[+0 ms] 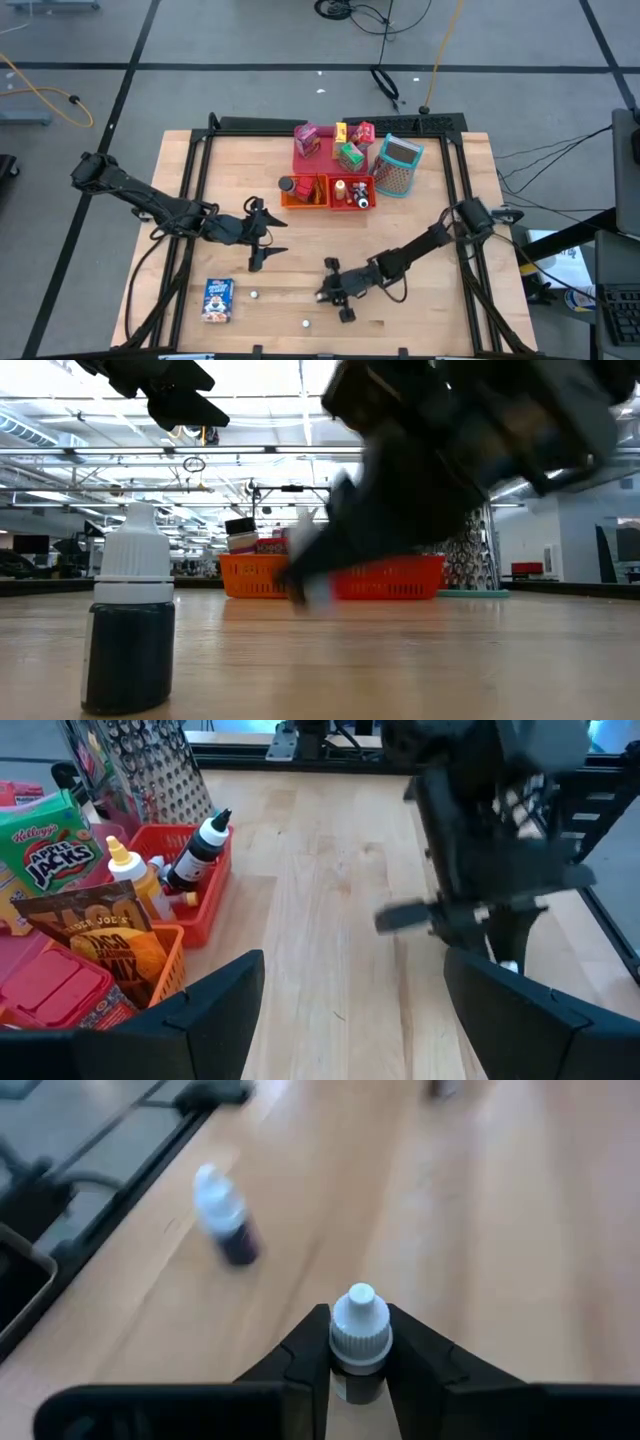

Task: Pick & Place Kitchen Items
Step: Put the brown food coloring bottle into the red bin

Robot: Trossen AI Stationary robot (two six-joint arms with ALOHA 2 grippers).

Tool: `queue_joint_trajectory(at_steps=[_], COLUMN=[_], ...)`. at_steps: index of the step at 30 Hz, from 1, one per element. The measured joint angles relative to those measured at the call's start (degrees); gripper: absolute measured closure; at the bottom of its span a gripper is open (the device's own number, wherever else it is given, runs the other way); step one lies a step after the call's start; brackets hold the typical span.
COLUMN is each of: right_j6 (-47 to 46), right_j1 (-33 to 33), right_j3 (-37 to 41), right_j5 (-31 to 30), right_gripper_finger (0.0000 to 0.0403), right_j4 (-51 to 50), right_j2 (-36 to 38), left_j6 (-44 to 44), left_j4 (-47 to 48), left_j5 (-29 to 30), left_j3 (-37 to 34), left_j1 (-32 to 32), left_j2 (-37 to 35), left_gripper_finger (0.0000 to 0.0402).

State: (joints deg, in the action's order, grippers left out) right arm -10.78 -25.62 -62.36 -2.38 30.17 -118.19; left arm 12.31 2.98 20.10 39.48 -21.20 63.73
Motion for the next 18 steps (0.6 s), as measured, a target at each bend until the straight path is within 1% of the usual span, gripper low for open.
queue_joint_trajectory(at_steps=[4,5,7,9,12,16,18], right_j6=[1.7,1.9,1.7,1.2,-0.2,-1.5,-1.4], right_j1=[1.5,2.0,3.1,4.2,5.9,8.3,9.4], right_j3=[3.4,4.5,7.2,10.4,16.1,23.6,26.2], right_j5=[-5.1,-5.4,-7.1,-10.2,-14.0,-16.2,-18.3], right_gripper_finger=[0.034,0.034,0.034,0.034,0.034,0.034,0.034], right_j4=[-1.9,-1.8,-1.3,-0.8,2.1,9.6,11.6], right_j2=[6.0,7.2,10.1,13.6,18.2,24.6,27.8], left_j6=[0.0,-0.1,-0.1,-0.1,-0.1,-0.1,-0.1], left_j4=[0.0,0.0,0.0,-0.1,-0.1,-0.1,-0.1], left_j5=[0.0,0.0,0.0,0.1,1.0,1.1,1.1], left_j3=[0.0,0.0,0.0,0.0,0.0,0.0,0.0], left_j1=[0.0,0.0,0.0,0.1,0.1,0.1,0.1], left_j2=[0.0,0.0,0.0,0.0,0.0,0.0,0.0], left_gripper_finger=[0.0092,0.0091,0.0091,0.0091,0.0091,0.0091,0.0091])
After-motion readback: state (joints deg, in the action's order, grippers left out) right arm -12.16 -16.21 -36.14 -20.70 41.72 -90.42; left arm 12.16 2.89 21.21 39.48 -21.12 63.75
